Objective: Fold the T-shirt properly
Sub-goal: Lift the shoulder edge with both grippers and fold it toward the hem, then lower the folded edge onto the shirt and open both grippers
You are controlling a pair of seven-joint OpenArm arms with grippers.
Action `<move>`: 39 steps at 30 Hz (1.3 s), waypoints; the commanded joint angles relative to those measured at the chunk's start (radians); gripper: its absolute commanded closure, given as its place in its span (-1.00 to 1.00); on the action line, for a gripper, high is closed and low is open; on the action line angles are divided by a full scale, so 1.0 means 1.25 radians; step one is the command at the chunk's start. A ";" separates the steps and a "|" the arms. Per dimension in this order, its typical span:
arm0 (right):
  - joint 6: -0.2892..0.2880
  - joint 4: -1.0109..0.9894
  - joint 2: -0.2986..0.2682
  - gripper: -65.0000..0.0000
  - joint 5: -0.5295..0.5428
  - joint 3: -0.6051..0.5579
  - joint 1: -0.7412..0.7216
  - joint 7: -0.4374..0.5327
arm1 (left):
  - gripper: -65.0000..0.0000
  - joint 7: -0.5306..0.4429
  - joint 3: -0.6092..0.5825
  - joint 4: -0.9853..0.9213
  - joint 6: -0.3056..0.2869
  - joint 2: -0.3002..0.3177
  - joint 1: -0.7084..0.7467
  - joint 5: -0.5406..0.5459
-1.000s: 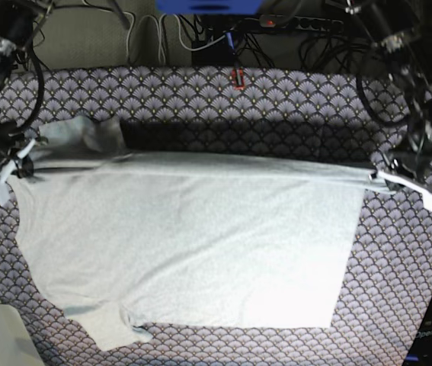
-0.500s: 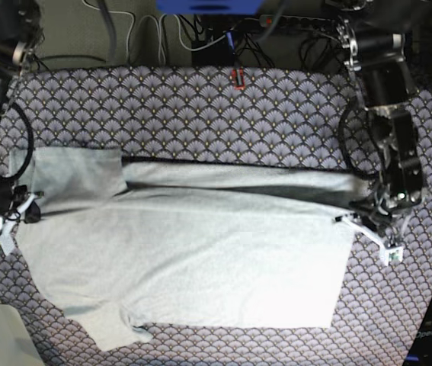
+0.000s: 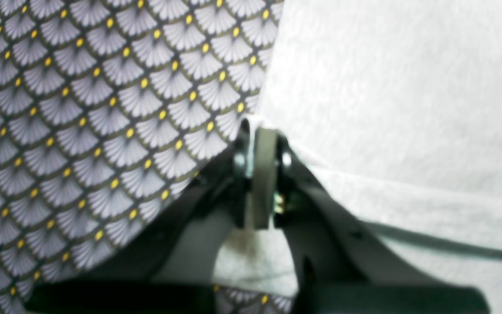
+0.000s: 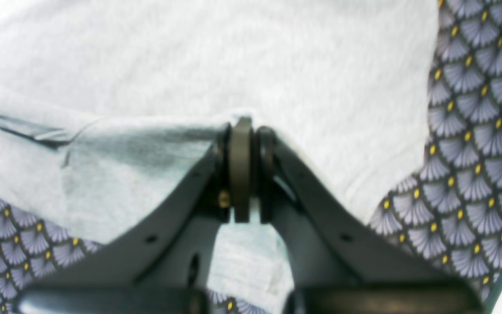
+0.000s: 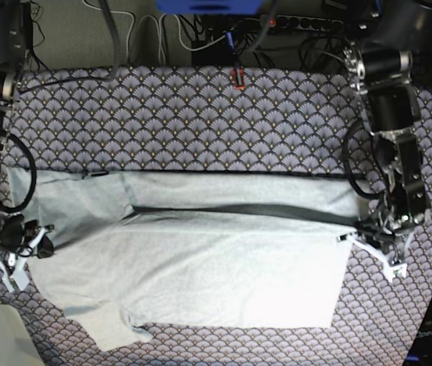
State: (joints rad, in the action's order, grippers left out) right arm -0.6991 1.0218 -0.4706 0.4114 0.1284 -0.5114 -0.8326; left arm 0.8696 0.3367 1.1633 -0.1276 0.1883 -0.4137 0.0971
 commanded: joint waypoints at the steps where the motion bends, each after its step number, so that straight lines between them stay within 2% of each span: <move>1: 0.001 0.013 -0.013 0.97 0.011 -0.003 -0.024 0.023 | 0.98 -0.019 0.001 0.003 0.002 0.011 -0.033 0.000; 11: 0.001 0.013 -0.015 0.96 0.010 -0.006 -0.021 0.031 | 0.97 -0.020 0.001 -0.002 -0.002 0.012 -0.046 0.002; 14: 0.001 0.013 -0.016 0.85 0.010 -0.004 -0.017 0.028 | 0.95 -0.020 0.001 -0.005 -0.002 0.012 -0.045 0.003; 16: 0.001 0.013 -0.017 0.68 0.010 -0.003 -0.015 0.027 | 0.78 -0.019 0.001 -0.002 -0.002 0.012 -0.043 0.005; 21: 0.001 0.013 -0.018 0.08 0.010 -0.001 -0.014 0.026 | -0.15 -0.017 0.004 0.013 -0.004 0.012 -0.039 0.009; 23: 0.001 0.013 -0.029 0.00 0.010 0.000 -0.014 0.026 | -0.44 -0.017 0.005 0.043 -0.004 0.012 -0.026 0.009; 25: 0.001 0.013 -0.033 0.00 0.010 0.000 -0.014 0.026 | -0.63 -0.015 0.006 0.081 -0.004 0.013 -0.007 0.009; 30: 0.001 0.013 -0.048 0.00 0.010 0.022 0.013 0.025 | -0.86 -0.010 0.007 0.161 -0.004 0.013 0.053 0.009; 35: 0.001 0.013 -0.050 0.00 0.011 0.108 0.083 0.027 | -0.86 -0.019 0.009 0.176 -0.004 0.008 0.146 0.026; 39: 0.001 0.014 -0.049 0.00 0.011 0.145 0.122 0.028 | -0.86 -0.047 0.009 0.175 0.001 0.011 0.192 0.114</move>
State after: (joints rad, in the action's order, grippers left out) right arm -0.6952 1.0210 -0.5087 0.4053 0.3004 -0.3328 -0.8223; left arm 0.8349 0.3439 1.3605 -0.1307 0.1852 -0.1516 0.2363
